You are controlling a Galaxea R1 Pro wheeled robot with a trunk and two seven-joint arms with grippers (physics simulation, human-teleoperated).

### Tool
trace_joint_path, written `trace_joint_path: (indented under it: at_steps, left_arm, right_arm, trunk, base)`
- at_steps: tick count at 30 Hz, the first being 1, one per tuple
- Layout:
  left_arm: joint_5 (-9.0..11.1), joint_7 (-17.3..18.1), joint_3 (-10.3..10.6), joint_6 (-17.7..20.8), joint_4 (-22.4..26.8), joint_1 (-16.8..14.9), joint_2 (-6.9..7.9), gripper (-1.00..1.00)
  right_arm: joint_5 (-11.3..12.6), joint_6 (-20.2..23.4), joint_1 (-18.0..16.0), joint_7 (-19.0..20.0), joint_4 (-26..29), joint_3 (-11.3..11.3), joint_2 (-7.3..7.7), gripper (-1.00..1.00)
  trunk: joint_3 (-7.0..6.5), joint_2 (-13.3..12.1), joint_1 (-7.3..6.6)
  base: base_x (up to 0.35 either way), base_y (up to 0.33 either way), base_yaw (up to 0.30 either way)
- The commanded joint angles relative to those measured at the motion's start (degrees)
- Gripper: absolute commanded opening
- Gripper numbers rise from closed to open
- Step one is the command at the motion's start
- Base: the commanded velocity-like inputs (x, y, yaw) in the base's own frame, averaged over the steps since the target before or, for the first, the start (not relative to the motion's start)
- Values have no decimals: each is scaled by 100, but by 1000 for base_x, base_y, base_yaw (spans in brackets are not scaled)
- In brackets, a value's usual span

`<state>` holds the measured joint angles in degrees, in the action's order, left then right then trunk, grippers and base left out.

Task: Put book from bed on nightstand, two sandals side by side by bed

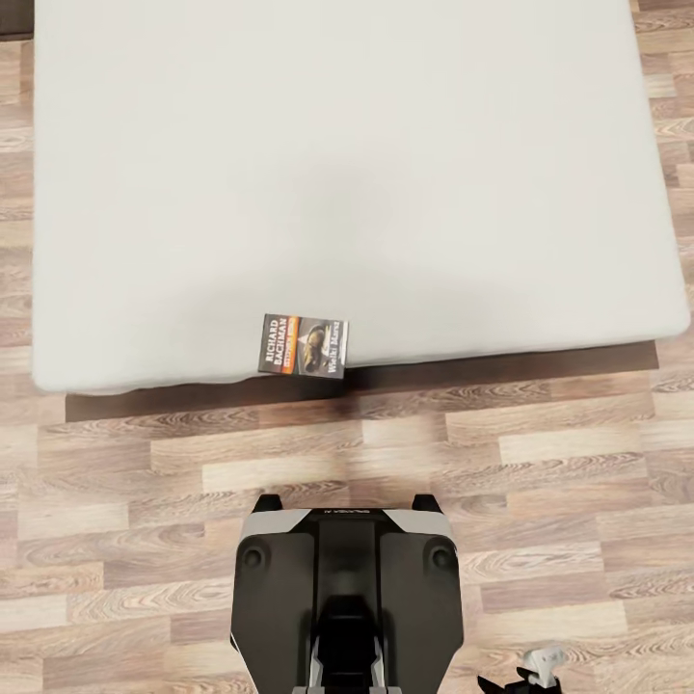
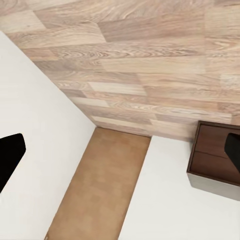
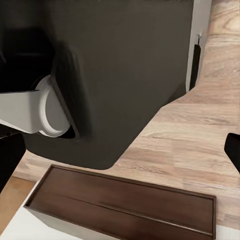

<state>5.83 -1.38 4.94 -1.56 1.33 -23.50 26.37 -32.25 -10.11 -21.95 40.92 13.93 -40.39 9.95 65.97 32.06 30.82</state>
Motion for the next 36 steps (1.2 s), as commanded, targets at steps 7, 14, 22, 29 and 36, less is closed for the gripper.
trace_joint_path:
  at_steps: [7, 14, 22, 29, 36]
  left_arm:
    - [60, -11, 51, -59, -9, 2, 6, 100]
    - [64, -11, 51, -63, -6, 3, 1, 100]
    - [67, -11, 51, -63, -2, 3, -7, 100]
    - [62, -11, 51, -62, -1, 3, -4, 100]
    - [61, -11, 51, -63, -3, 3, 4, 100]
  right_arm:
    - [-60, -35, -2, 40, 3, -61, 0, 100]
    - [-49, -40, -2, 41, 12, -77, 1, 100]
    - [-56, -57, -2, -274, 18, -522, -37, 100]
    - [-56, -85, -2, -1272, 23, -730, -69, 100]
    - [-54, -101, -4, -1795, 57, -781, -29, 100]
  trunk:
    - [4, 6, 0]
    - [4, 6, 0]
    - [4, 6, 0]
    - [4, 6, 0]
    - [4, 6, 0]
  base:
    - [-105, 121, -2]
    - [6, 136, 0]
    - [34, 102, 0]
    - [104, 158, 0]
    - [35, 44, 0]
